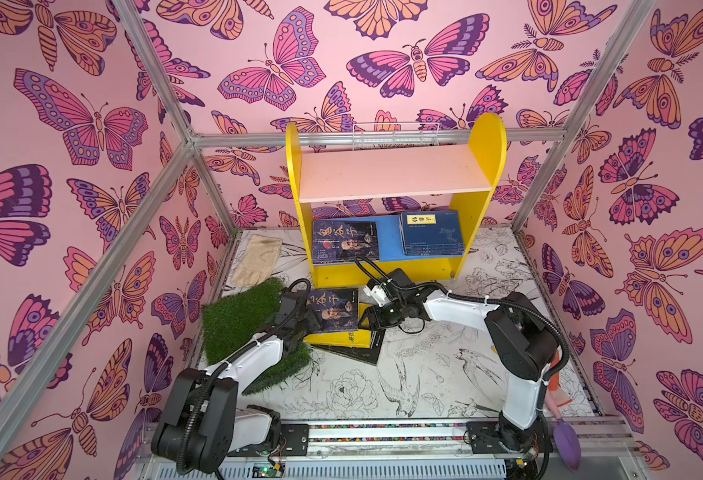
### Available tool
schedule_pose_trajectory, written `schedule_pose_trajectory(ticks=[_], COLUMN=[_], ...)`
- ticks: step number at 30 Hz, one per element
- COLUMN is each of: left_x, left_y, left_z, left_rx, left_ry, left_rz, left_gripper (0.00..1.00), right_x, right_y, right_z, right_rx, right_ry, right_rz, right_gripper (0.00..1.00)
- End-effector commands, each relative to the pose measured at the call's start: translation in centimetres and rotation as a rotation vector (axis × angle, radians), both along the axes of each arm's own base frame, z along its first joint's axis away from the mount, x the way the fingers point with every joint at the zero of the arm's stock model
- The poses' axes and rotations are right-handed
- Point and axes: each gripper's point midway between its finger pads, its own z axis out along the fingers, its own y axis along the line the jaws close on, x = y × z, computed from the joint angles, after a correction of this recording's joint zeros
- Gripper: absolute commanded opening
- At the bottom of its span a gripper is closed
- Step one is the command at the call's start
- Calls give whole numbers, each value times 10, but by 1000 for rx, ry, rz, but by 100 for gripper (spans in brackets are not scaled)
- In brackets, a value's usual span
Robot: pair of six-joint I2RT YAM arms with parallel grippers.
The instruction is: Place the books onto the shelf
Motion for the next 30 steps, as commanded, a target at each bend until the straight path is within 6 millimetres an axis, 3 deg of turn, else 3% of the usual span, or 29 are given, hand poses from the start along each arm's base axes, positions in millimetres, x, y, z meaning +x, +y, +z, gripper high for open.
schedule_pose_trajectory(ticks=[1, 7, 11, 17, 23, 27, 30], left_x=[-54, -53, -53, -52, -51, -49, -47], left_y=[-14, -17, -19, -21, -23, -28, -32], left_z=[-51, -52, -53, -51, -50, -51, -51], left_rx=[-37, -33, -33, -33, -42, -55, -58], left_ry=[248, 241, 244, 236, 219, 214, 216], left_rz=[-59, -69, -79, -87, -101, -122, -137], left_gripper=[57, 55, 55, 54, 54, 54, 53], right_x=[-1, 13, 11, -3, -9, -2, 13], right_y=[21, 3, 5, 20, 20, 27, 36], right_z=[15, 33, 40, 17, -8, 0, 21], right_rx=[106, 57, 65, 95, 77, 169, 280], right_ry=[-32, -155, -162, -26, 79, 97, 86], right_rz=[38, -49, -31, 35, 48, 36, 6], right_gripper=[60, 59, 59, 59, 59, 57, 50])
